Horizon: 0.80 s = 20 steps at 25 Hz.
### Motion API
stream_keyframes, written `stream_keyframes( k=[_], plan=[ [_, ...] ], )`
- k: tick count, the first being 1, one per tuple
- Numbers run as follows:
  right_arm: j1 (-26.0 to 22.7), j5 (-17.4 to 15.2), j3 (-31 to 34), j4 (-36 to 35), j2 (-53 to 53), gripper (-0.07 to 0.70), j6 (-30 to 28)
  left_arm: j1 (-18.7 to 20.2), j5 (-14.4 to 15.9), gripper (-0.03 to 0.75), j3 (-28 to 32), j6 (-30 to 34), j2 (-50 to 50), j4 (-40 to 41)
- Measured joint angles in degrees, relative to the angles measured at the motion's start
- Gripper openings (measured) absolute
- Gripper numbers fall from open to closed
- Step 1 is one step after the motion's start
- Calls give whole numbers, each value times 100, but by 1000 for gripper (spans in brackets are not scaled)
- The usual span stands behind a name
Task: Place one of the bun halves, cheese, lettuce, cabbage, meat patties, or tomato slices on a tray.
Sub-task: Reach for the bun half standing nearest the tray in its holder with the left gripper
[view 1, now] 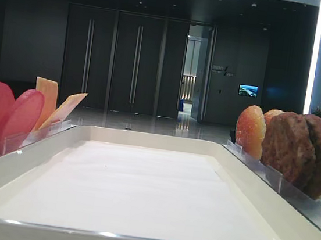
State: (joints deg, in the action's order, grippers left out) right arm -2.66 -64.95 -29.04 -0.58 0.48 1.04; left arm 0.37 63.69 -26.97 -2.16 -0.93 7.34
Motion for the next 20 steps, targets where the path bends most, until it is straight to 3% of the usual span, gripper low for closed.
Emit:
stream_keyframes(
  k=[12, 20],
  plan=[
    [0, 0, 0, 0, 0, 489, 0, 0, 142, 482, -227, -6, 86, 0],
    [0, 0, 0, 0, 0, 489, 0, 0, 398, 482, -584, -229, 1153, -86]
  ],
)
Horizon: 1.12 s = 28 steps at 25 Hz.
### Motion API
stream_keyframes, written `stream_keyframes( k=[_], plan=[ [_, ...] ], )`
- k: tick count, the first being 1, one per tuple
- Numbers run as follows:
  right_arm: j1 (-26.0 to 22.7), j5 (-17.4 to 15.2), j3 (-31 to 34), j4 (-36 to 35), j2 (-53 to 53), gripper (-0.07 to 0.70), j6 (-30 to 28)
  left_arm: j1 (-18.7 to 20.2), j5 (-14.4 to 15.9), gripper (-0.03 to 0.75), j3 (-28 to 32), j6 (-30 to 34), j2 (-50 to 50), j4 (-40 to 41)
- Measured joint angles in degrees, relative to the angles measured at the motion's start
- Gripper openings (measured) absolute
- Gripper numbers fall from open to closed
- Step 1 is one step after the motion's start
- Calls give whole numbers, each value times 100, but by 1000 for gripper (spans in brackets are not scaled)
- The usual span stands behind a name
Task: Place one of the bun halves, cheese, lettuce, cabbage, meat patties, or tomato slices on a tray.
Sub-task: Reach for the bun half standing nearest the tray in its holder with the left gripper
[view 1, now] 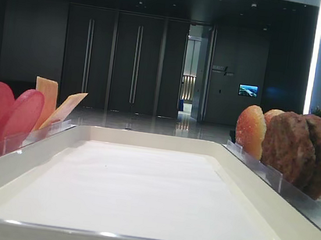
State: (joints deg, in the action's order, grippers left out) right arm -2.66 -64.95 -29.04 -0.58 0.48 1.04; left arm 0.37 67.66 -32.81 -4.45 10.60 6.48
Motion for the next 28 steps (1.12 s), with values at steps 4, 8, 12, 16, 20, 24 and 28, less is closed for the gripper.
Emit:
stream_keyframes(
  k=[4, 8, 12, 16, 20, 24, 28],
  plan=[
    [0, 0, 0, 0, 0, 489, 0, 0, 37, 478, -302, -12, 859, -258],
    [0, 0, 0, 0, 0, 489, 0, 0, 218, 458, -678, -35, 1840, -370],
    [0, 0, 0, 0, 0, 489, 0, 0, 321, 453, -1080, -40, 2793, -407],
    [0, 0, 0, 0, 0, 489, 0, 0, 337, 453, -1499, -37, 3620, -432],
    [0, 0, 0, 0, 0, 489, 0, 0, 343, 453, -1947, -4, 4310, -431],
    [0, 0, 0, 0, 0, 489, 0, 0, 343, 453, -2293, 53, 4933, -431],
    [0, 0, 0, 0, 0, 489, 0, 0, 338, 453, -2486, 74, 5362, -382]
  ],
)
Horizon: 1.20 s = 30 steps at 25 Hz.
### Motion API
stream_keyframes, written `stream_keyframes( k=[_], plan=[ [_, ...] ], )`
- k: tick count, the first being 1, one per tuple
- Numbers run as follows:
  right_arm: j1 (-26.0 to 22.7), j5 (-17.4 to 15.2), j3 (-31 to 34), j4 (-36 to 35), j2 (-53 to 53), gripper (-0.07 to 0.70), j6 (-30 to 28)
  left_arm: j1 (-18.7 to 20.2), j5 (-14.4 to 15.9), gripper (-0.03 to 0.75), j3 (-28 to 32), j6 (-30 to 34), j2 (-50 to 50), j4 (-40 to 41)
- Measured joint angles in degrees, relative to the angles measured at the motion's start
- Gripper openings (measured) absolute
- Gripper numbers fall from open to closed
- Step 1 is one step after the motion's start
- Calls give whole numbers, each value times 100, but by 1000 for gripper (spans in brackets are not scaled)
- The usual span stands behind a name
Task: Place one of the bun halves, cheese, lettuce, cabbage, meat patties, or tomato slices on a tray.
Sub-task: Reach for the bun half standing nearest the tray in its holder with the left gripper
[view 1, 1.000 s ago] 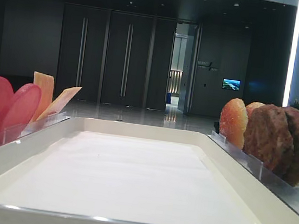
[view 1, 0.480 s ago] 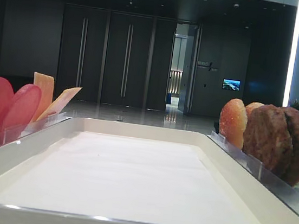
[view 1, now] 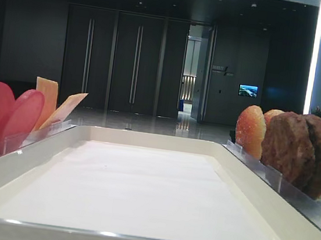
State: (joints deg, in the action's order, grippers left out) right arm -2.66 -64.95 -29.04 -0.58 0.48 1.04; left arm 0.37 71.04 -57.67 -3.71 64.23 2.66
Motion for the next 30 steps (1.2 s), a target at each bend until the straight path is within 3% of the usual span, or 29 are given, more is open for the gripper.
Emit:
stream_keyframes(
  k=[13, 16, 19, 30],
  plan=[
    [0, 0, 0, 0, 0, 489, 0, 7, -6, 479, -79, -98, 239, 131],
    [0, 0, 0, 0, 0, 489, 0, 184, -6, 489, -79, -239, 239, 18],
    [0, 0, 0, 0, 0, 489, 0, 595, -6, 492, -104, -522, 239, -2],
    [0, 0, 0, 0, 0, 489, 0, 2748, -6, 492, -112, -2316, 329, 118]
  ],
)
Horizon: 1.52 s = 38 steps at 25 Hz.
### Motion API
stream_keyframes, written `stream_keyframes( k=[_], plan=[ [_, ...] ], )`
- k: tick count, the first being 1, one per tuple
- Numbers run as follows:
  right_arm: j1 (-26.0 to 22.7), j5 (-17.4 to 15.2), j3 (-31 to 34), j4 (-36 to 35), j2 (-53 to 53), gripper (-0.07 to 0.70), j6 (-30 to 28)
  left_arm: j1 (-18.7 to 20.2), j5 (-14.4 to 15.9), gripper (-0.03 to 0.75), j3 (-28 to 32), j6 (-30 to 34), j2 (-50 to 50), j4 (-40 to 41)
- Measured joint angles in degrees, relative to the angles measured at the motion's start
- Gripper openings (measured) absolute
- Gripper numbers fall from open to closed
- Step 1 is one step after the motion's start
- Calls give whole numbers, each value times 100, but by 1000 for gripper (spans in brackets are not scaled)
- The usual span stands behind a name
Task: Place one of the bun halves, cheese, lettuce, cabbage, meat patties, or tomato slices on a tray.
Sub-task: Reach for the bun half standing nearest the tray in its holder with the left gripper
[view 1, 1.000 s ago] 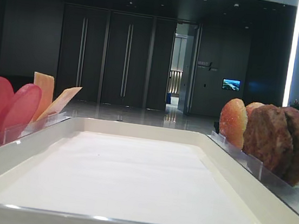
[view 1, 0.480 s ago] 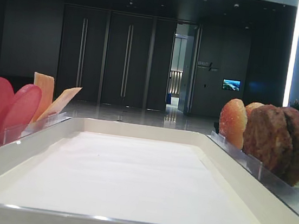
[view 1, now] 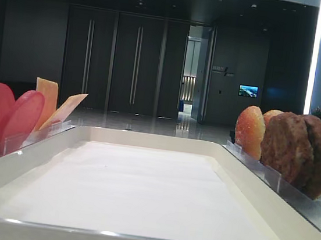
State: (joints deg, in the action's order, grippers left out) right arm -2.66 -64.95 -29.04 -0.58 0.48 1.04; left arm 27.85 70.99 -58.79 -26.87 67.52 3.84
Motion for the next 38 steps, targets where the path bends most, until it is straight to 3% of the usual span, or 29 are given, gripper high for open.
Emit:
stream_keyframes(
  k=[6, 10, 14, 24, 38],
  plan=[
    [0, 0, 0, 0, 0, 489, 0, 946, 0, 492, 0, -837, 397, 194],
    [0, 0, 0, 0, 0, 489, 0, 1365, -40, 492, 0, -1228, 807, 220],
    [0, 0, 0, 0, 0, 489, 0, 1544, -52, 492, 0, -1369, 1044, 267],
    [0, 0, 0, 0, 0, 489, 0, 1589, -494, 492, 0, -1541, 1481, 355],
    [0, 0, 0, 0, 0, 489, 0, 1593, -583, 492, 0, -1555, 2037, 352]
  ],
)
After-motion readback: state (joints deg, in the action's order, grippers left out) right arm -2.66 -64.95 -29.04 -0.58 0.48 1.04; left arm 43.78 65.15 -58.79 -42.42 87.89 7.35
